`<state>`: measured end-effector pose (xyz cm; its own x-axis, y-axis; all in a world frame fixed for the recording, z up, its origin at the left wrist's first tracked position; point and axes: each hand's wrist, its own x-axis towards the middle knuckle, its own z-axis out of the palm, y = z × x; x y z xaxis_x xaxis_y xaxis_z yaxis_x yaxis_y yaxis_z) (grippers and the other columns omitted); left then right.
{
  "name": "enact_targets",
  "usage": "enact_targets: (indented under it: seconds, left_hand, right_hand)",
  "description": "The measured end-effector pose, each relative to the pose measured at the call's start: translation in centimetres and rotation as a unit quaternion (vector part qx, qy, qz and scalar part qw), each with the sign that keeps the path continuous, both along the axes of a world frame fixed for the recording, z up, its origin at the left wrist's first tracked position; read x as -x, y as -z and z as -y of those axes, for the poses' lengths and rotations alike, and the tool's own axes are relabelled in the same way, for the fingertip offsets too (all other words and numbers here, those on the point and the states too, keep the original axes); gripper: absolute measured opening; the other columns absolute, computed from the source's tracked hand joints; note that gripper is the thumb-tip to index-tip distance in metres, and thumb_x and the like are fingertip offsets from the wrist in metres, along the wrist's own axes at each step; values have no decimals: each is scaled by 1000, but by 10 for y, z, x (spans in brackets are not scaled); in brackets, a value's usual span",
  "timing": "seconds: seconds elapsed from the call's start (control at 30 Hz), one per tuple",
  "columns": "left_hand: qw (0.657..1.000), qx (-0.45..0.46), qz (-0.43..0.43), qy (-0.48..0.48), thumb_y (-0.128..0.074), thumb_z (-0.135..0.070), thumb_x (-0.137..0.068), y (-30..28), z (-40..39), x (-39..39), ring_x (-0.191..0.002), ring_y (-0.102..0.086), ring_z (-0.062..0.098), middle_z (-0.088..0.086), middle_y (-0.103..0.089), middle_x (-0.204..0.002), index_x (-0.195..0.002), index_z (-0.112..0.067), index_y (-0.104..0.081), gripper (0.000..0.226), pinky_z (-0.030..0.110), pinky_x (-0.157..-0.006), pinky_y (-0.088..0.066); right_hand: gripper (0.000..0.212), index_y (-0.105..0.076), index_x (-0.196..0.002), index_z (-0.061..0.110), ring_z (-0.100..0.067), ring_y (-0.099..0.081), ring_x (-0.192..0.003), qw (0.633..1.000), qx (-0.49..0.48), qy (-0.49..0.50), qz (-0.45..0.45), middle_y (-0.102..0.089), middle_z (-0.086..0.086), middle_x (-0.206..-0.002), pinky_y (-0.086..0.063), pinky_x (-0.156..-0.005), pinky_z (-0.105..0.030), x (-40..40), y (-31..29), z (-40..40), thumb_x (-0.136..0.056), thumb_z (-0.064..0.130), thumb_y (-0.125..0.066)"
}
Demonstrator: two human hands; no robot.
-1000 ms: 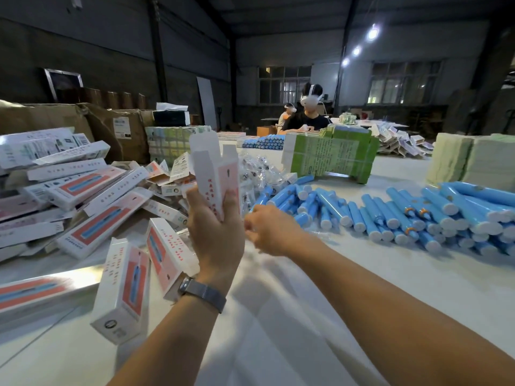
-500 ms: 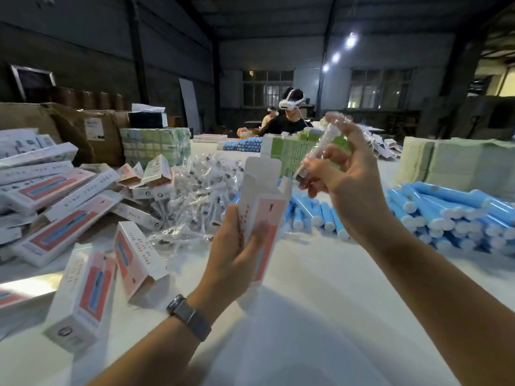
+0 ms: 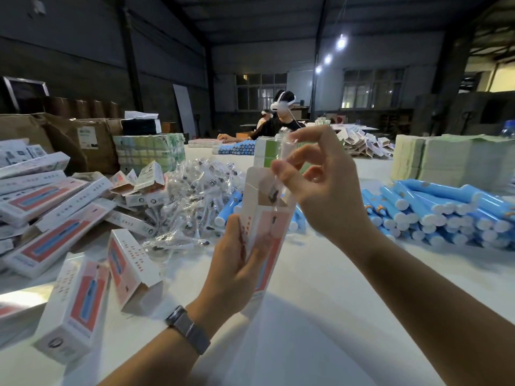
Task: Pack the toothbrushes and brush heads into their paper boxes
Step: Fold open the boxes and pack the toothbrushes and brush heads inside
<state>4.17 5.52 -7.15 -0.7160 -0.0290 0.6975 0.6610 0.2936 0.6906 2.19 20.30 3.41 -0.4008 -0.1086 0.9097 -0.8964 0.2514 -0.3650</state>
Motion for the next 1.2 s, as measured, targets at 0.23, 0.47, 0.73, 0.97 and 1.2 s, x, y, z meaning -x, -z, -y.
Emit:
enact_targets:
  seconds: [0.23, 0.47, 0.73, 0.97, 1.2]
  left_hand:
    - [1000, -22, -1, -4, -53, -51, -86, -1, 0, 0, -74, -55, 33, -6, -56, -78, -97, -17, -46, 36, 57, -66, -49]
    - [999, -45, 4, 12, -56, -48, -86, 2, -2, 3, -76, -58, 38, -2, -58, -81, -99, -20, -46, 32, 61, -67, -50]
    - [987, -124, -8, 103, -51, -29, -96, -1, -2, 6, -101, -67, 16, -3, -63, -120, -124, -59, -34, 44, 33, -81, -57]
    - [985, -116, -12, 127, -51, -33, -97, -1, 4, 9, -112, -66, 16, -21, -61, -123, -130, -71, -20, 59, 35, -90, -56]
    - [989, -110, -57, 81, -42, -30, -102, -10, 4, 7, -90, -67, 16, -3, -62, -103, -128, -45, -33, 31, 34, -77, -58]
  right_hand:
    - [20, -60, -90, 25, -12, -65, -87, 999, -46, 14, 2, -60, 28, -85, -47, -72, -22, -5, 15, 10, -81, 26, -78]
    - [24, -74, -78, 4, -21, -45, -101, 979, -146, 118, -85, -56, -3, -99, -34, -83, -20, 7, 35, 8, -91, 22, -64]
    - [30, -55, -110, 31, -7, -58, -80, 980, -24, -131, 151, -61, -1, -96, -51, -71, -22, 18, 43, 4, -84, 36, -69]
    - [32, -56, -111, 41, -14, -63, -77, 963, -33, -203, 174, -69, -9, -89, -48, -66, -22, 21, 48, 0, -84, 34, -71]
    - [32, -59, -114, 30, -12, -55, -67, 960, -55, -208, 178, -66, -7, -85, -46, -63, -23, 20, 48, 3, -85, 24, -71]
